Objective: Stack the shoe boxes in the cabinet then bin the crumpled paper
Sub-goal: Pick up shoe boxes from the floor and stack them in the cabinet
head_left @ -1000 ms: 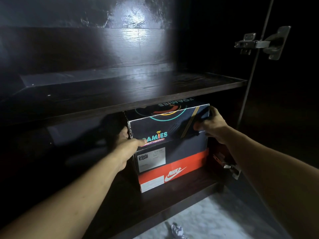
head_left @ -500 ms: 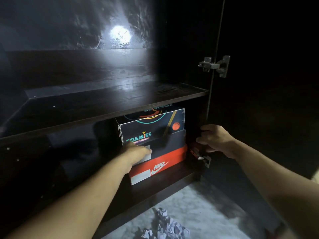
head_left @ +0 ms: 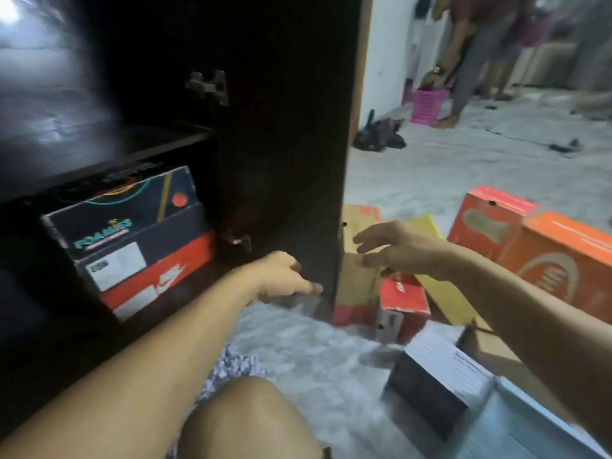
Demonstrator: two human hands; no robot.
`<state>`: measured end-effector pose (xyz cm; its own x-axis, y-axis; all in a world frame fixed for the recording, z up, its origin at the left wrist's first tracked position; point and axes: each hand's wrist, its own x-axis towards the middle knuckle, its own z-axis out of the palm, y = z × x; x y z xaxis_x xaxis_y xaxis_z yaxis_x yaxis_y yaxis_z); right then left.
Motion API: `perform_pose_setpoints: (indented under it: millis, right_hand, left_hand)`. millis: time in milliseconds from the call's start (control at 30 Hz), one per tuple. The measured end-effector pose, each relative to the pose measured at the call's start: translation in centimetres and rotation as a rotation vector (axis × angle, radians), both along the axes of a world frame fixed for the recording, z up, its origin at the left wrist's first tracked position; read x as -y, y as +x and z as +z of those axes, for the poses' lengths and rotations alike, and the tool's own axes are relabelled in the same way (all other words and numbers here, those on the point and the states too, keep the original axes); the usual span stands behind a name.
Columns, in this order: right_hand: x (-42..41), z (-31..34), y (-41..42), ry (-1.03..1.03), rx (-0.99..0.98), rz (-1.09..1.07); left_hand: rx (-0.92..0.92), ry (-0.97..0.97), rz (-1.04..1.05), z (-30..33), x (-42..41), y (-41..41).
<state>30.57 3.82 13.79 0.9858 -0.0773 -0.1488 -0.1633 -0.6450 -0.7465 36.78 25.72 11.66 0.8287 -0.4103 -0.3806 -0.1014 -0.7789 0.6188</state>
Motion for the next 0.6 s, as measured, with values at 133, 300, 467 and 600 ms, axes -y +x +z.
perform_pose_setpoints:
  millis: [133, 300, 467, 600]
  right_hand:
    - [5.0, -0.8, -7.3, -0.112, -0.081, -0.057]
    - [9.8, -3.4, -15.5, -0.185, -0.174, -0.185]
    - [12.3, -7.1, -21.2, -0.330, -0.371, -0.293]
    - [14.3, -9.4, -23.3, -0.287, -0.476, -0.305]
  left_hand:
    - [-0.049, -0.030, -0.157, -1.2, 6.1, -3.7]
    - [-0.137, 0.001, -0.278, -3.1, 12.6, -8.6]
    - [-0.229, 0.019, -0.244, -7.3, 16.8, -13.1]
    - [-0.400, -0.152, 0.031, -11.0, 18.3, -16.7]
